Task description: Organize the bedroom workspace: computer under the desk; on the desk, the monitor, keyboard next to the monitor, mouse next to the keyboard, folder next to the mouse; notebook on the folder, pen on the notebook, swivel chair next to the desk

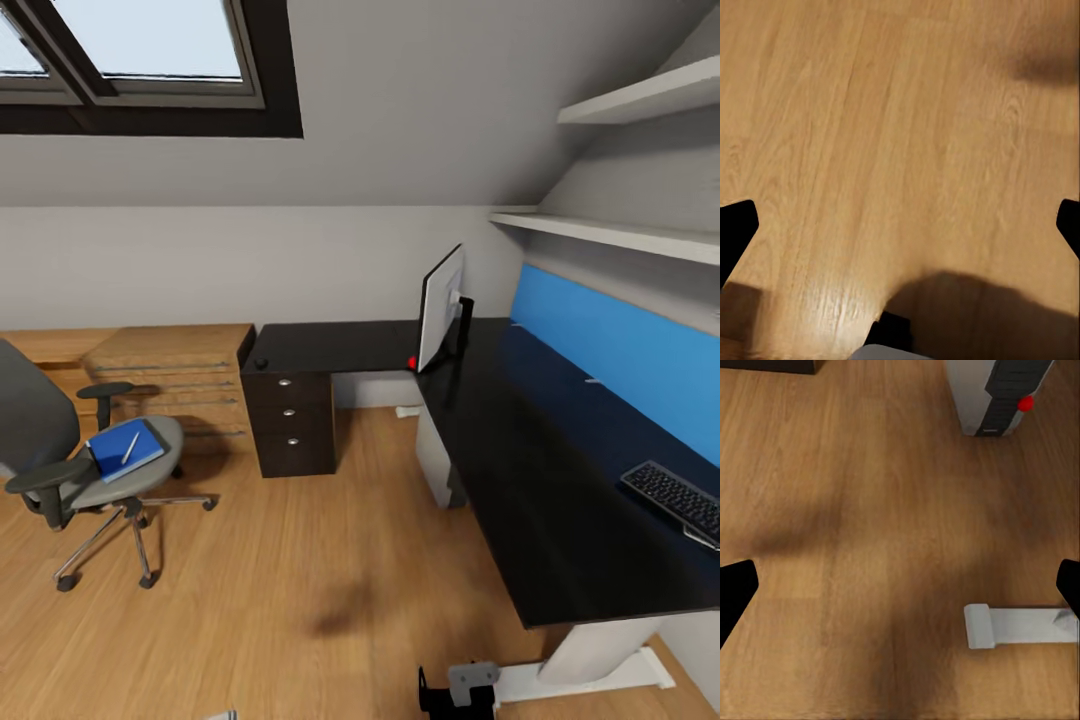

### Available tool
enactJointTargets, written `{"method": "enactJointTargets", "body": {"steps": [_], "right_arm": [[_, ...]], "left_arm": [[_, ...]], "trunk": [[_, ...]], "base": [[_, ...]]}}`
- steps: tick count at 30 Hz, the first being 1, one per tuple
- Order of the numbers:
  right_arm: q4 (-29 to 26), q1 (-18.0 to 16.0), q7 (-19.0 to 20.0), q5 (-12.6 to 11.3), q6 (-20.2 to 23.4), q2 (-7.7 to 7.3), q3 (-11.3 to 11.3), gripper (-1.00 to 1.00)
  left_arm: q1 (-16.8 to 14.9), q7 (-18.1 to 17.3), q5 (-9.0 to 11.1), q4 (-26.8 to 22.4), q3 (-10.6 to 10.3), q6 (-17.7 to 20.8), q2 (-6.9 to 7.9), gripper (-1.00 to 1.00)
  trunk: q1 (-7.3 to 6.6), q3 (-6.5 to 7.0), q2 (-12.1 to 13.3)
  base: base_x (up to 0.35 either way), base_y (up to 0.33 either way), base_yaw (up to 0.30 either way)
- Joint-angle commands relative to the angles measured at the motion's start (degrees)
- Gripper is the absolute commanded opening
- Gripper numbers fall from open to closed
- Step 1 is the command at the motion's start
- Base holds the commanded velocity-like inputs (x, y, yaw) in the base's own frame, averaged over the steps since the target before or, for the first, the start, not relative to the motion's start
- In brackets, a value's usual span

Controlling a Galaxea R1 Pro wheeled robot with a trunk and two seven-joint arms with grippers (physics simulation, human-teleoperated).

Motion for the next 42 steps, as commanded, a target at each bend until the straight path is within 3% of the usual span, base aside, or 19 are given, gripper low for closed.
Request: {"method": "enactJointTargets", "body": {"steps": [1,9,26,42], "right_arm": [[0.0,0.0,-0.3,-0.4,-0.1,0.00,0.5,1.00],[-0.1,0.0,-0.3,-0.6,-0.2,-0.30,0.3,1.00],[-0.2,0.0,-0.3,-0.6,-0.2,-0.47,0.3,1.00],[-0.4,0.0,-0.4,-0.4,-0.4,-2.66,0.1,1.00]], "left_arm": [[0.0,0.4,0.5,0.0,-0.5,-0.2,0.03,1.00],[0.0,0.4,0.5,0.0,-0.5,-0.2,0.08,1.00],[0.0,0.6,0.5,0.0,-0.5,-0.2,0.08,1.00],[0.0,0.7,0.5,0.0,-0.2,-0.4,0.43,1.00]], "trunk": [[-0.03,-0.06,0.0],[-0.03,-0.06,0.0],[-0.03,-0.06,0.0],[-0.03,-0.03,0.0]], "base": [[-0.270,-0.207,0.000],[-0.270,-0.207,-0.042],[-0.230,-0.255,-0.256],[-0.023,-0.278,-0.184]]}}
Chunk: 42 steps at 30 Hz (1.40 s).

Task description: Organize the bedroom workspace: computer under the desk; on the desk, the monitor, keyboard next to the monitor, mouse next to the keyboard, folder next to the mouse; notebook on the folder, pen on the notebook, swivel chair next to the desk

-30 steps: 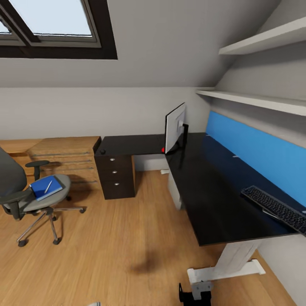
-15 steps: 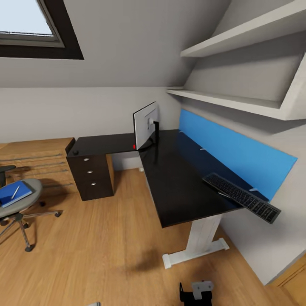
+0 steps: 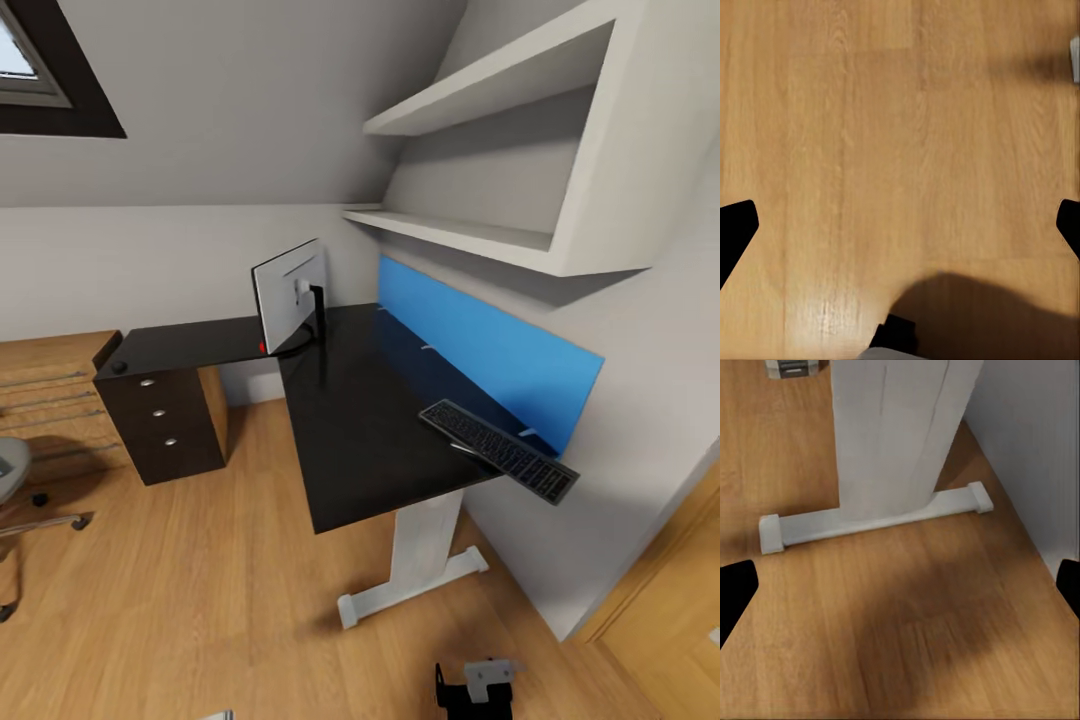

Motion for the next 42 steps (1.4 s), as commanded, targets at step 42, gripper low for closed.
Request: {"method": "enactJointTargets", "body": {"steps": [42], "right_arm": [[-22.3,-10.6,16.3,-64.0,45.2,-28.83,-15.5,1.00]], "left_arm": [[0.0,0.7,0.7,-0.3,-0.1,-11.2,2.08,1.00]], "trunk": [[0.00,-0.06,0.0]], "base": [[0.000,-0.029,-0.001]]}}
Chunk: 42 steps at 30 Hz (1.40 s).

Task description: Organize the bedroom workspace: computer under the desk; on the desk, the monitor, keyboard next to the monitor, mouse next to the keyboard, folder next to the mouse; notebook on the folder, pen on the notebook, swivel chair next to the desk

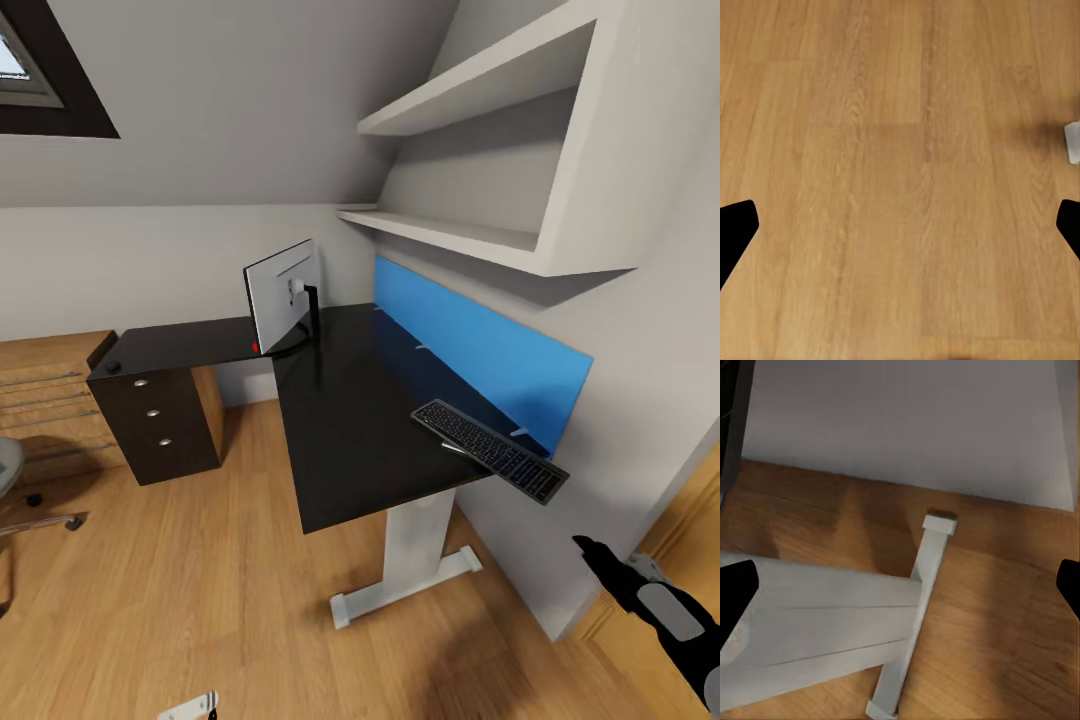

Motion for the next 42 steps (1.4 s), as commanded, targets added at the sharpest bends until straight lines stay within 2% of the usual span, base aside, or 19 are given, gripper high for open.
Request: {"method": "enactJointTargets", "body": {"steps": [1,8,13,24,37,42], "right_arm": [[0.0,-0.5,0.1,-1.3,0.6,-0.23,-0.2,1.00],[-0.5,-2.1,0.1,-7.3,4.9,-0.80,-5.1,1.00],[-0.9,-2.4,0.4,-9.6,8.7,-0.85,-8.2,1.00],[-1.0,-2.5,0.5,-10.4,12.2,0.04,-9.0,1.00],[-1.0,-2.5,0.6,-10.5,14.0,0.31,-9.1,1.00],[-1.0,-2.5,0.7,-10.5,15.0,0.34,-9.0,1.00]], "left_arm": [[0.0,0.4,0.3,0.0,-0.5,-0.3,0.05,1.00],[0.0,0.5,0.3,0.0,0.0,-0.6,0.04,1.00],[0.0,0.5,0.3,0.0,0.4,-0.7,0.04,1.00],[0.0,0.4,0.2,0.0,0.7,-0.8,0.04,1.00],[0.0,0.3,0.2,-0.3,0.7,-0.8,-0.11,1.00],[0.0,0.1,0.3,-2.6,0.7,-0.8,-0.07,1.00]], "trunk": [[0.00,-0.06,0.0],[0.00,-0.06,0.0],[0.00,-0.06,0.0],[0.00,-0.06,0.0],[0.00,-0.06,0.0],[0.00,-0.06,0.0]], "base": [[0.010,-0.009,0.000],[0.117,-0.105,0.000],[0.212,-0.205,0.000],[0.196,-0.184,0.000],[0.024,-0.022,0.000],[0.001,-0.001,0.000]]}}
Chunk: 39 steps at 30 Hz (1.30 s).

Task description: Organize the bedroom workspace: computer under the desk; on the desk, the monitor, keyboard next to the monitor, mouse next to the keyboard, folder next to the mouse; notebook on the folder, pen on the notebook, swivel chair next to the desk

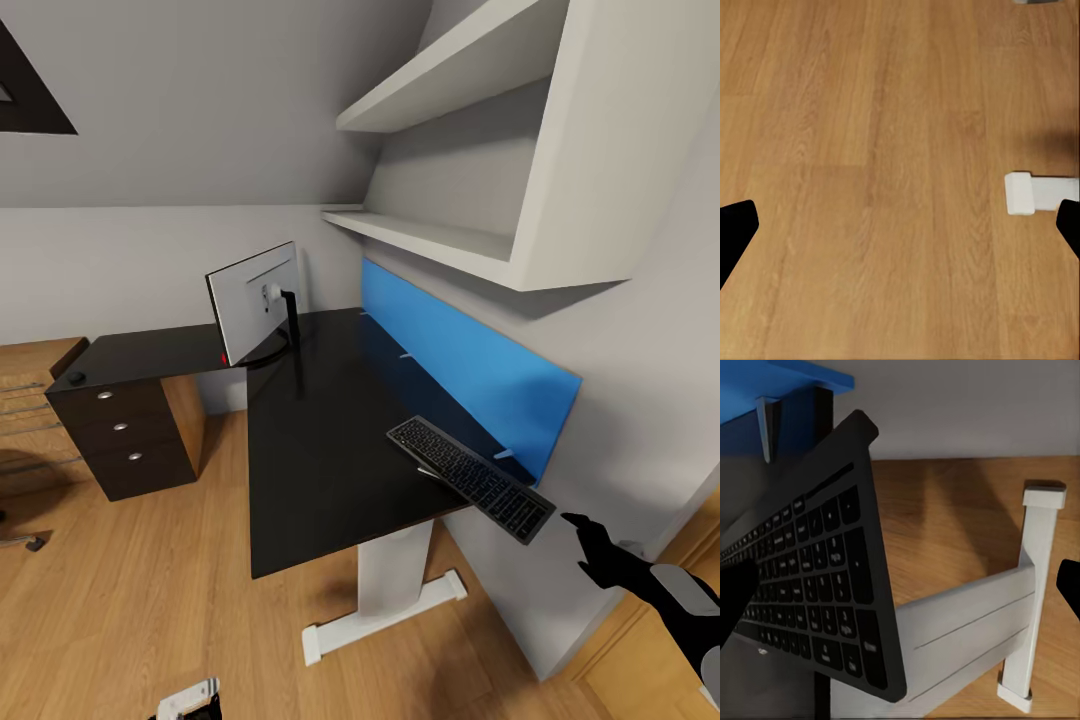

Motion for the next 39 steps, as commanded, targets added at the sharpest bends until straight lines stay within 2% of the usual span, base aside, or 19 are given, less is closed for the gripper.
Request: {"method": "enactJointTargets", "body": {"steps": [1,6,14,24,28,29,31,35,36,37,39], "right_arm": [[0.0,0.0,0.2,0.0,0.6,0.01,-0.3,1.00],[0.0,0.0,3.2,0.1,1.9,-0.02,-0.3,1.00],[0.1,0.0,10.1,0.6,2.8,-0.09,-0.4,1.00],[0.3,0.0,10.7,0.4,3.3,-0.13,-0.4,1.00],[0.3,0.0,10.8,0.3,3.4,-0.13,-0.4,1.00],[0.3,0.0,10.8,0.3,3.5,-0.12,-0.4,1.00],[0.3,0.0,10.8,0.3,3.5,-0.12,-0.4,1.00],[0.3,0.0,10.8,0.3,3.5,-0.12,-0.4,1.00],[0.3,0.0,10.8,0.3,3.5,-0.09,-0.4,1.00],[0.3,0.0,10.8,0.3,3.6,-0.06,-0.4,1.00],[0.3,0.0,10.8,0.3,3.6,-0.05,-0.4,1.00]], "left_arm": [[0.0,0.4,0.3,-0.5,-0.5,-0.1,0.06,1.00],[0.0,0.4,0.4,-2.1,-0.5,-0.1,0.08,1.00],[0.0,0.3,0.4,-3.1,-0.4,0.0,0.15,1.00],[0.0,0.2,0.4,-4.0,-0.4,0.1,0.20,1.00],[0.0,0.1,0.4,-5.4,-0.4,0.1,0.72,1.00],[0.0,-0.6,0.5,-6.6,-0.4,0.1,1.77,1.00],[0.1,-2.7,0.6,-7.5,-0.5,0.2,2.57,1.00],[1.6,-10.8,2.1,-10.4,-0.5,1.9,4.59,1.00],[2.5,-14.8,3.4,-12.2,-0.5,4.3,5.63,1.00],[3.9,-19.7,6.0,-15.3,-0.4,9.4,7.26,1.00],[4.8,-21.6,8.0,-17.5,-0.5,12.8,8.35,1.00]], "trunk": [[0.00,-0.06,0.0],[0.00,-0.06,0.0],[1.76,-1.50,-3.2],[3.95,-3.29,-7.3],[4.83,-4.01,-8.9],[5.05,-4.19,-9.3],[5.49,-4.55,-10.1],[6.37,-5.27,-11.7],[6.59,-5.45,-12.1],[6.81,-5.63,-12.5],[7.25,-5.99,-13.3]], "base": [[0.000,0.000,0.000],[0.000,0.000,0.000],[0.000,0.000,0.000],[0.000,0.000,0.000],[0.000,0.000,0.000],[0.000,0.000,0.000],[0.000,0.000,0.000],[0.000,0.000,0.000],[0.000,0.000,0.000],[0.000,0.000,0.000],[0.000,0.000,0.000]]}}
